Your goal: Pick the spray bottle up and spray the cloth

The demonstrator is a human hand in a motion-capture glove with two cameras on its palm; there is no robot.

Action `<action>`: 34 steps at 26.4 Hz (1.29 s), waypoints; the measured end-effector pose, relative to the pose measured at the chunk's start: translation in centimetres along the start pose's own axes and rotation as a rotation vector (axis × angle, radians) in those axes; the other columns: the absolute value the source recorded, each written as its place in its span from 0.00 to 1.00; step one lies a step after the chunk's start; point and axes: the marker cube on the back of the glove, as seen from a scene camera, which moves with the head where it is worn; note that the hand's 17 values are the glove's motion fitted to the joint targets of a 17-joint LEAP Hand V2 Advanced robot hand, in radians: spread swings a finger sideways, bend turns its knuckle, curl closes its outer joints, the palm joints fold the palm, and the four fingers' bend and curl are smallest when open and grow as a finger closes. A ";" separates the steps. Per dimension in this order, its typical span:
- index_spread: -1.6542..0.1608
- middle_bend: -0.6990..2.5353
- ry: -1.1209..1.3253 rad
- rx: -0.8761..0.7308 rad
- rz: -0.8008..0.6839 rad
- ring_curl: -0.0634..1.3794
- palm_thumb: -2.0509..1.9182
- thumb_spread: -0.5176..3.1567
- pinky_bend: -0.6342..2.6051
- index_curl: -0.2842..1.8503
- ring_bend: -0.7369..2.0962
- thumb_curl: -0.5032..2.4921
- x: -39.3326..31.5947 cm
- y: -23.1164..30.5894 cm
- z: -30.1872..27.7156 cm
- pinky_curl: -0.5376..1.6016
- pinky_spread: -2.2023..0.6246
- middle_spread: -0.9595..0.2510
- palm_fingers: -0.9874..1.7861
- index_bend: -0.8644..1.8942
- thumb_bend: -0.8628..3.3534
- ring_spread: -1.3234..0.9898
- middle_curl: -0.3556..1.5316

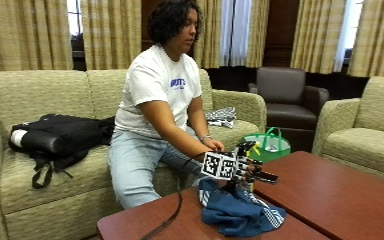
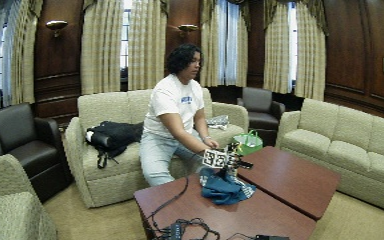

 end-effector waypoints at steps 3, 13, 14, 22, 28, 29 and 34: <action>0.73 0.35 0.012 -0.026 0.018 0.34 0.69 0.35 0.29 0.35 0.45 0.41 0.4 0.8 -0.2 0.42 0.75 0.64 0.65 0.36 0.18 0.49 0.44; 0.68 0.29 0.172 -0.140 0.034 0.30 0.65 0.38 0.28 0.31 0.40 0.36 2.3 4.9 -1.8 0.41 0.81 0.60 0.50 0.36 0.19 0.48 0.40; 0.68 0.29 0.193 -0.145 0.030 0.29 0.65 0.38 0.27 0.31 0.39 0.35 2.3 5.2 -2.2 0.41 0.82 0.60 0.50 0.36 0.19 0.48 0.40; 0.67 0.28 0.445 -0.228 -0.045 0.27 0.64 0.38 0.26 0.30 0.37 0.33 2.5 8.2 -5.4 0.40 0.83 0.58 0.49 0.37 0.19 0.47 0.39; 0.66 0.27 0.637 -0.306 -0.139 0.26 0.63 0.38 0.26 0.29 0.37 0.32 1.7 10.6 -8.2 0.40 0.83 0.58 0.49 0.37 0.20 0.47 0.38; 0.66 0.27 0.666 -0.315 -0.154 0.26 0.63 0.38 0.26 0.29 0.37 0.32 1.4 11.0 -8.7 0.40 0.83 0.59 0.49 0.37 0.20 0.47 0.38; 0.66 0.27 0.817 -0.341 -0.238 0.26 0.63 0.38 0.26 0.29 0.37 0.31 0.1 12.3 -12.6 0.40 0.83 0.59 0.49 0.37 0.20 0.47 0.38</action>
